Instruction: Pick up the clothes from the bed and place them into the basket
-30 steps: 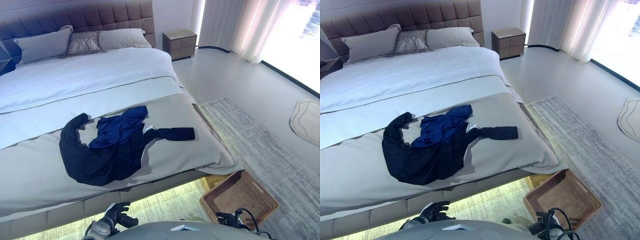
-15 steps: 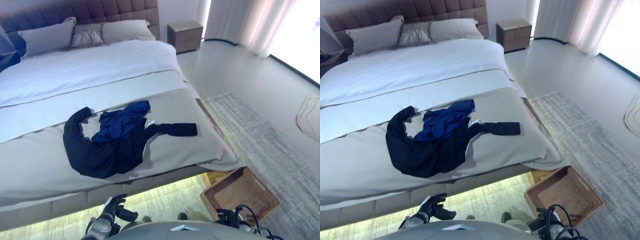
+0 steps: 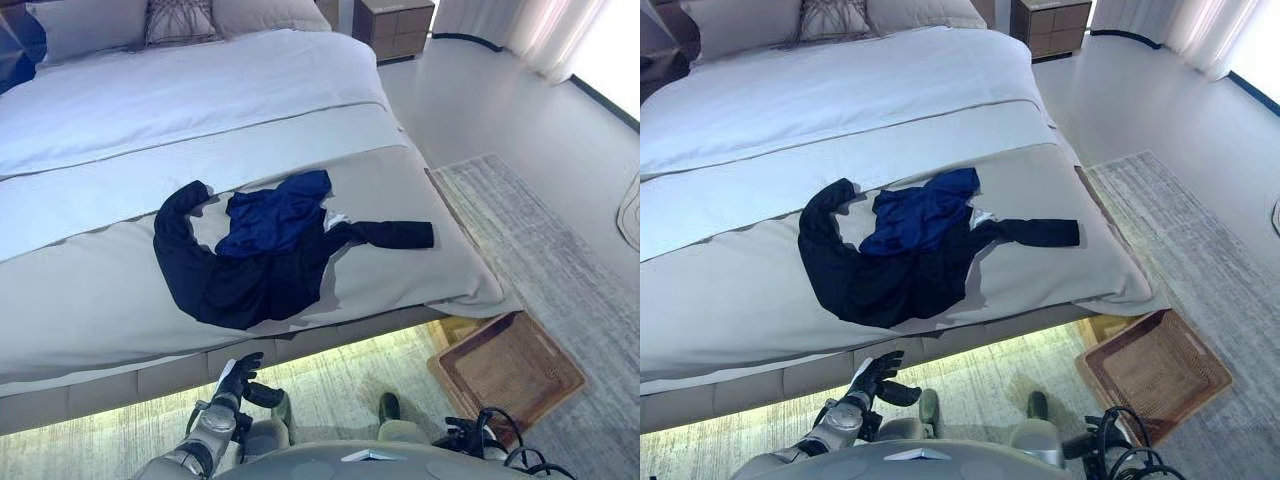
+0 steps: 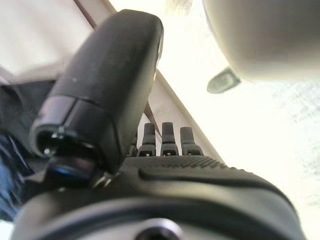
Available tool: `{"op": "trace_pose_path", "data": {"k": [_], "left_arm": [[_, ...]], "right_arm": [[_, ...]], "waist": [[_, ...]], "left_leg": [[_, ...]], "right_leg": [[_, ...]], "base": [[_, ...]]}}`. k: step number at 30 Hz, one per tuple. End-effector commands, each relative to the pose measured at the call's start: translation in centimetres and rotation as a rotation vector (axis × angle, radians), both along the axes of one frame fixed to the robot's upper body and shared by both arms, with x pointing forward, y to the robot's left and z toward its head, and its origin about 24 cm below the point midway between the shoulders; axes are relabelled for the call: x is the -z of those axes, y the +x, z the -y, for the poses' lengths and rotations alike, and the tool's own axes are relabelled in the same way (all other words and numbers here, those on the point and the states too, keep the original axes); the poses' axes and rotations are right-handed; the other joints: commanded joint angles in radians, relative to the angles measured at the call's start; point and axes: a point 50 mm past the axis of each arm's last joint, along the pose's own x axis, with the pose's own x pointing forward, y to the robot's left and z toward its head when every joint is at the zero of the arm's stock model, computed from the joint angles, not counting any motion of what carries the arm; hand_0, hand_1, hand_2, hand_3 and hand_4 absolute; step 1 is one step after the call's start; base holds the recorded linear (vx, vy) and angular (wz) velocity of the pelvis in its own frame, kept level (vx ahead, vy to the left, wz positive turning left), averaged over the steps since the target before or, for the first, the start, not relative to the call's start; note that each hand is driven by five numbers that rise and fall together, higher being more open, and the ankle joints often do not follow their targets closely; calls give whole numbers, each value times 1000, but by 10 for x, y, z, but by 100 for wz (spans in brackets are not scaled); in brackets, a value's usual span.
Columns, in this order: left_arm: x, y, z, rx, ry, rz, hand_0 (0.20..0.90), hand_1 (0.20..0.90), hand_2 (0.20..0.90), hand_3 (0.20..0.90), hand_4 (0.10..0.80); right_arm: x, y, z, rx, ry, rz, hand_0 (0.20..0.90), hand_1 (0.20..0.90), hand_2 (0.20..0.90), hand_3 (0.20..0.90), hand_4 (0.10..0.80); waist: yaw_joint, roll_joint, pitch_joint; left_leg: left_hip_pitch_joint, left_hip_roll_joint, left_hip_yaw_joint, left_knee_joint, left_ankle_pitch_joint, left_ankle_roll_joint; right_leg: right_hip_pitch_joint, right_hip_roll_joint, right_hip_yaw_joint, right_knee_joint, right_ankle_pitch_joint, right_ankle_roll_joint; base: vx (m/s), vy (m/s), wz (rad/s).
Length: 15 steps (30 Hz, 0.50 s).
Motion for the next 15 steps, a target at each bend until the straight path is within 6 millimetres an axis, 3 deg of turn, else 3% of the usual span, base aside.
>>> {"op": "trace_pose_path", "data": {"k": [1,2,3,4,7,9,11,12,15], "left_arm": [[-6,12,-4,37,4,34,900,900,900,900,800],[-6,12,0,68,-8,39,900,900,900,900,800],[-6,12,4,99,-16,44,900,900,900,900,800],[-7,14,7,129,-13,47,900,900,900,900,800],[-9,19,8,113,0,68,900,900,900,900,800],[-15,32,5,82,22,99,900,900,900,900,800],[-19,40,0,18,33,100,900,900,900,900,800],[-20,42,-1,-3,40,106,900,900,900,900,800],[-19,42,8,48,-2,104,900,900,900,900,800]], "right_arm": [[-27,85,-23,-167,-23,378,900,900,900,900,800],[-34,96,-28,-224,-73,454,900,900,900,900,800],[-43,110,-37,-308,-112,550,900,900,900,900,800],[-53,121,-42,-367,-145,616,900,900,900,900,800],[-77,147,-54,-518,-246,777,900,900,900,900,800],[-106,174,-64,-626,-338,901,900,900,900,900,800],[-130,195,-70,-630,-354,983,900,900,900,900,800],[-147,207,-74,-627,-364,1045,900,900,900,900,800],[-181,228,-72,-599,-378,1152,900,900,900,900,800]], "waist": [[41,55,-29],[40,63,-29],[35,71,-28],[19,68,-27],[8,45,-19],[-5,28,0],[-1,9,8],[10,-1,8],[26,-14,-1]], "left_leg": [[-76,24,-68,68,-21,10],[-68,23,-61,67,-26,18],[-54,25,-57,59,-27,24],[-47,17,-83,55,-30,29],[-38,3,-89,47,-44,26],[-80,-5,-108,70,-52,32],[-99,-6,-105,88,-51,33],[-101,-3,-100,89,-49,30],[-89,-1,-108,77,-49,25]], "right_leg": [[7,-9,-9,178,-10,63],[-20,0,-13,232,-5,57],[-41,37,-6,263,-27,47],[-58,109,23,239,-62,43],[-79,162,29,123,-42,47],[-122,197,130,96,-24,42],[-113,205,129,80,-20,32],[-100,196,101,68,-17,31],[-69,195,81,43,-22,25]], "base": [[116,252,0],[170,270,-8],[199,189,-8],[189,93,-11],[97,-44,28],[-23,-129,32],[24,-136,37],[102,-135,36],[140,-96,37]]}}
